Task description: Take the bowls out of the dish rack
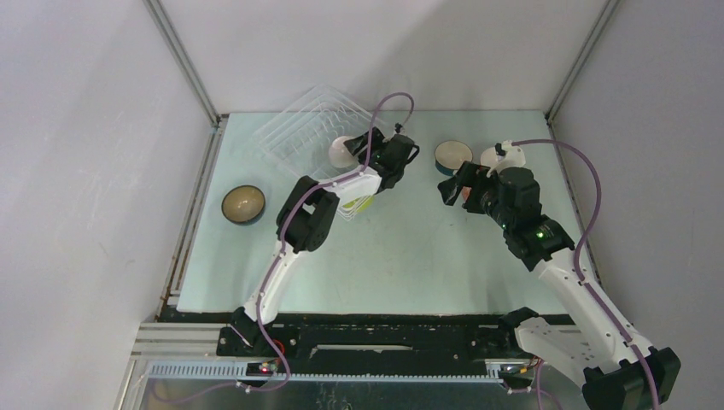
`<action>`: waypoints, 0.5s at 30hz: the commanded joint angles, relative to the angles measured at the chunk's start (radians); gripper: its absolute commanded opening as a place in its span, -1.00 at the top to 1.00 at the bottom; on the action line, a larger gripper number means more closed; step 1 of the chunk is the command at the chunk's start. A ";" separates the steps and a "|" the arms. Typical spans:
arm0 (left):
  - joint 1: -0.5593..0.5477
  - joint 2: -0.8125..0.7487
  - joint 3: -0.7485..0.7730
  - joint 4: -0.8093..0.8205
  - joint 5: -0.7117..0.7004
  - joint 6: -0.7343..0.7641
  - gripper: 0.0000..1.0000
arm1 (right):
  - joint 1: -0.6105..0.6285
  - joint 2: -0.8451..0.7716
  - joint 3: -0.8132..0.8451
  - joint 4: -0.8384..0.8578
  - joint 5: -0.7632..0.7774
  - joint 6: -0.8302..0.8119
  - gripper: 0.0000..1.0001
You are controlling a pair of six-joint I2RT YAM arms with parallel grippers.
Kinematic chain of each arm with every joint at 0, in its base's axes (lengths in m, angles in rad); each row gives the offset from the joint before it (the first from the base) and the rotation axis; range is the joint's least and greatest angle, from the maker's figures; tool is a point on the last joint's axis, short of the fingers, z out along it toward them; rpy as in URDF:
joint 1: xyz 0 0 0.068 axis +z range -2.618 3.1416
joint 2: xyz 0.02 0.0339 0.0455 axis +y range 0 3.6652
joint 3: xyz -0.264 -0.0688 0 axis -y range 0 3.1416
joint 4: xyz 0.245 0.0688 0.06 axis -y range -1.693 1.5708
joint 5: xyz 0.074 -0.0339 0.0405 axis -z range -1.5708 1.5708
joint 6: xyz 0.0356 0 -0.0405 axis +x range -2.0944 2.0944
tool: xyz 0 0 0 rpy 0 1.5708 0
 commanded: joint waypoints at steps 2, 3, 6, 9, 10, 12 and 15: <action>-0.007 -0.082 -0.030 0.098 -0.061 0.042 -0.42 | -0.004 -0.016 0.041 0.006 0.010 -0.022 -0.99; -0.008 -0.082 -0.031 0.112 -0.065 0.049 -0.42 | -0.005 -0.018 0.041 0.005 0.010 -0.022 -0.99; -0.009 -0.084 -0.032 0.121 -0.070 0.059 -0.49 | -0.004 -0.018 0.040 0.005 0.011 -0.024 -1.00; -0.010 -0.084 -0.033 0.123 -0.071 0.060 -0.54 | -0.004 -0.018 0.040 0.005 0.010 -0.023 -0.99; -0.009 -0.084 -0.034 0.125 -0.074 0.062 -0.55 | -0.004 -0.018 0.040 0.004 0.009 -0.023 -0.99; -0.009 -0.082 -0.035 0.126 -0.077 0.063 -0.56 | -0.004 -0.017 0.041 0.003 0.008 -0.024 -0.99; -0.010 -0.079 -0.039 0.140 -0.088 0.073 -0.49 | -0.003 -0.017 0.040 0.004 0.007 -0.024 -0.99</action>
